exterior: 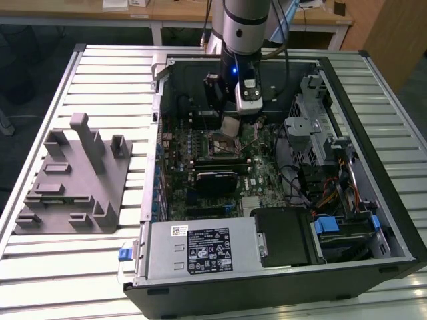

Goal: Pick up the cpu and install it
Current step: 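Place the cpu into insertion slot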

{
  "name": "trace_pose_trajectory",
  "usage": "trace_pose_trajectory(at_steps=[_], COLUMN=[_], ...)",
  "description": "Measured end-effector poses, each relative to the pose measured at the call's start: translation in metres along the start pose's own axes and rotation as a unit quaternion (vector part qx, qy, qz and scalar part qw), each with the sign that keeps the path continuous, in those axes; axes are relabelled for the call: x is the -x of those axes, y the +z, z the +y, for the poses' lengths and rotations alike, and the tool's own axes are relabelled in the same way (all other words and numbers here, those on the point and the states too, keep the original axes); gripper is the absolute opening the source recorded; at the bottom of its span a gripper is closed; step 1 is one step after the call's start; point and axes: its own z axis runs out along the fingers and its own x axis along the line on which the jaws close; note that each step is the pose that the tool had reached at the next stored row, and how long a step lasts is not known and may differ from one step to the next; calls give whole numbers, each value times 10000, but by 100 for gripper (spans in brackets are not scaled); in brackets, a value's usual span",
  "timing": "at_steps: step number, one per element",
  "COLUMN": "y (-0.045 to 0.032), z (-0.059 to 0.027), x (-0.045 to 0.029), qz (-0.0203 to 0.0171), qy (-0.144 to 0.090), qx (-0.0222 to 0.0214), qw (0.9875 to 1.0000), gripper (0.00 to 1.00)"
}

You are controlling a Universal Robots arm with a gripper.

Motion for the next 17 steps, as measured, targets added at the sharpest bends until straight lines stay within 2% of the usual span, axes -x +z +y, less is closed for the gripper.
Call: trace_pose_trajectory(at_steps=[4,6,9,13,17], y=[15,22,32,45,58], z=[0,0,0,0,0], x=[0,1,1,1,1], qz=[-2,-3,-5,-7,-9], qy=[360,539,814,1179,1535], qx=[7,10,15,22,29], qw=[9994,9985,9967,9930,9881], gripper=[54,54,54,54,54])
